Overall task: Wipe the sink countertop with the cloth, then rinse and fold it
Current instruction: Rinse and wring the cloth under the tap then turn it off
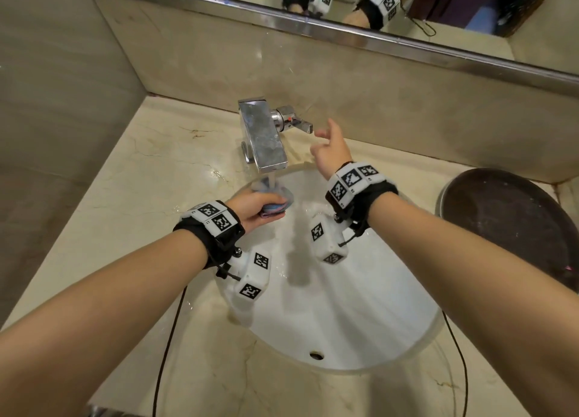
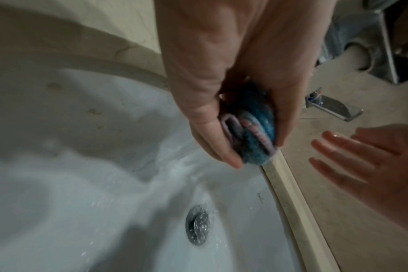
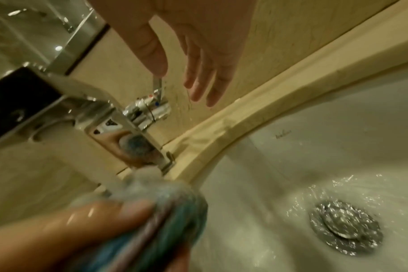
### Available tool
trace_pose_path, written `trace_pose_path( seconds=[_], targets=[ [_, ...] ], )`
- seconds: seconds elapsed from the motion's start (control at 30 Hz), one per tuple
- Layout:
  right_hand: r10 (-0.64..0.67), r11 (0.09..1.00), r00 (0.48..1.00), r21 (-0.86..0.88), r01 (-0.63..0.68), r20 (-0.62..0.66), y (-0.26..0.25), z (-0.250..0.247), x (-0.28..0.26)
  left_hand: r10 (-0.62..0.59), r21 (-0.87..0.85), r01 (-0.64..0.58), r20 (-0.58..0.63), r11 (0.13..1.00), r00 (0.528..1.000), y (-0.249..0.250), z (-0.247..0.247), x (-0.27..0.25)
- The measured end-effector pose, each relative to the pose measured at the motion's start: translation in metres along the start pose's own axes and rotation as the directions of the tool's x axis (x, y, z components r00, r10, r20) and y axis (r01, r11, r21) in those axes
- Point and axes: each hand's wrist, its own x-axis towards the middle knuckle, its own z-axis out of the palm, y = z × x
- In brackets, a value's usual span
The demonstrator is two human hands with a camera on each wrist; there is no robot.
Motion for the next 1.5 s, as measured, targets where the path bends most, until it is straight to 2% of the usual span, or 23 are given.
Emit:
trace_pose_path(
  seconds=[0.1, 0.2, 0.3, 0.37, 0.47, 0.53, 0.57, 0.63, 0.73, 0.87, 0.97, 1.07, 1.1, 1.2, 1.33, 1.4, 1.5],
  targets=[
    [-0.034, 0.987, 0.999, -0.155, 0.037, 0.021, -0.011, 0.006, 0.007, 0.032, 0.059, -0.036, 0.061, 0.998, 0.998, 0.001, -0.002, -0.006],
    [-0.044, 0.982, 0.999, -0.184, 0.049, 0.03, -0.01, 0.009, 0.003, 0.031, 0.118, -0.04, 0.077, 0.992, 0.997, 0.003, -0.004, -0.01],
    [-0.089, 0.985, 0.981, -0.131, 0.113, 0.174, -0.009, 0.0, -0.01, 0.012, 0.175, -0.025, 0.076, 0.984, 0.997, 0.006, -0.004, -0.012],
    [-0.127, 0.961, 0.951, -0.202, 0.188, 0.283, -0.007, -0.011, -0.018, -0.007, 0.195, -0.009, 0.08, 0.981, 0.997, 0.007, 0.0, -0.014],
    [-0.119, 0.833, 0.87, -0.428, 0.35, 0.479, 0.002, -0.022, -0.039, -0.078, 0.183, 0.054, 0.125, 0.982, 0.989, 0.011, 0.009, -0.022],
    [-0.107, 0.648, 0.787, -0.557, 0.519, 0.608, 0.014, -0.022, -0.054, -0.145, 0.217, 0.101, 0.2, 0.971, 0.969, 0.015, 0.016, -0.028],
    [-0.103, 0.564, 0.751, -0.584, 0.584, 0.652, 0.021, -0.02, -0.059, -0.171, 0.253, 0.111, 0.23, 0.961, 0.958, 0.016, 0.019, -0.031],
    [-0.113, 0.479, 0.719, -0.597, 0.644, 0.685, 0.028, -0.017, -0.063, -0.205, 0.327, 0.114, 0.259, 0.938, 0.944, 0.018, 0.028, -0.035],
    [-0.164, 0.47, 0.759, -0.627, 0.621, 0.629, 0.027, -0.015, -0.066, -0.202, 0.433, 0.079, 0.246, 0.898, 0.948, 0.016, 0.045, -0.04],
    [-0.114, 0.491, 0.801, -0.668, 0.559, 0.587, 0.024, -0.021, -0.07, -0.164, 0.579, 0.015, 0.207, 0.815, 0.965, 0.018, 0.061, -0.043],
    [-0.124, 0.446, 0.799, -0.686, 0.574, 0.588, 0.016, -0.031, -0.074, -0.148, 0.719, -0.038, 0.195, 0.694, 0.97, 0.018, 0.071, -0.043],
    [-0.147, 0.391, 0.817, -0.726, 0.566, 0.558, 0.011, -0.037, -0.078, -0.083, 0.845, -0.088, 0.154, 0.528, 0.985, 0.016, 0.081, -0.045],
    [-0.143, 0.367, 0.832, -0.752, 0.548, 0.536, 0.011, -0.038, -0.079, -0.048, 0.882, -0.115, 0.154, 0.456, 0.987, 0.015, 0.085, -0.045],
    [-0.118, 0.291, 0.858, -0.809, 0.511, 0.5, 0.011, -0.038, -0.079, 0.072, 0.98, -0.156, 0.148, 0.124, 0.986, 0.013, 0.092, -0.051],
    [-0.136, 0.197, 0.861, -0.838, 0.508, 0.49, 0.013, -0.038, -0.081, 0.176, 0.986, -0.148, 0.159, -0.075, 0.972, 0.006, 0.092, -0.053],
    [-0.101, 0.203, 0.883, -0.86, 0.469, 0.458, 0.015, -0.034, -0.084, 0.187, 0.972, -0.155, 0.188, -0.179, 0.964, 0.002, 0.091, -0.053],
    [0.02, 0.345, 0.936, -0.881, 0.323, 0.351, 0.02, -0.024, -0.088, 0.189, 0.939, -0.137, 0.204, -0.317, 0.961, 0.001, 0.089, -0.057]
  ],
)
